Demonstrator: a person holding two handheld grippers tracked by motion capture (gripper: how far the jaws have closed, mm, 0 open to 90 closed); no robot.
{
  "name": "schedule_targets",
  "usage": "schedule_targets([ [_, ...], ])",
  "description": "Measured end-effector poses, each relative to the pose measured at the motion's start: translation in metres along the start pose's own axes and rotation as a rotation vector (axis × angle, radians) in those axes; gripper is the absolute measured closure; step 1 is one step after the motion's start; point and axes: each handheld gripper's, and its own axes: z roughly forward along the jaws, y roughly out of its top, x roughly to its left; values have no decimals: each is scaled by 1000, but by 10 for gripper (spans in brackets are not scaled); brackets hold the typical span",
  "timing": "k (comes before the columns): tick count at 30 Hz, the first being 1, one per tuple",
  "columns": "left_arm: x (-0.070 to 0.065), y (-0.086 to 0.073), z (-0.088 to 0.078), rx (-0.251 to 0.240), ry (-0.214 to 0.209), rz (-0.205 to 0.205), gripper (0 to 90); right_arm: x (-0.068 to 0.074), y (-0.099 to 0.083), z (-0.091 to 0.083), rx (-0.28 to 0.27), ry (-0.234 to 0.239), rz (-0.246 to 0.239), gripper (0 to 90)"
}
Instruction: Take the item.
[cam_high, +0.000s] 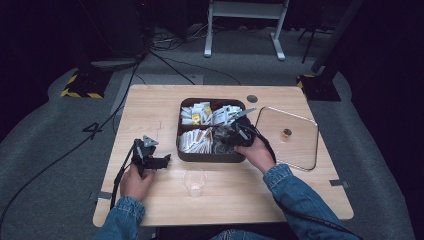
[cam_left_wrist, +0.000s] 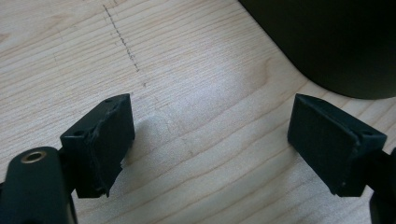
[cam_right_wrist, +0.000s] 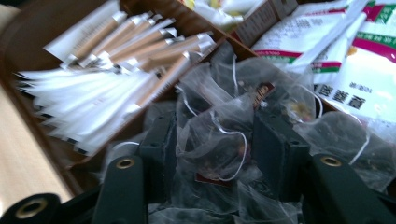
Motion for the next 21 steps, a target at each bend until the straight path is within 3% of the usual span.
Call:
schedule_targets([
  [9, 0, 0, 0, 0, 0, 0, 152, 0, -1, 3, 15, -16, -9, 680],
  [12, 0, 0, 0, 0, 0, 0, 152, 0, -3, -2, 0, -9, -19, 804],
  [21, 0, 0, 0, 0, 0, 0, 152, 2, -4, -13, -52, 3, -27, 871],
])
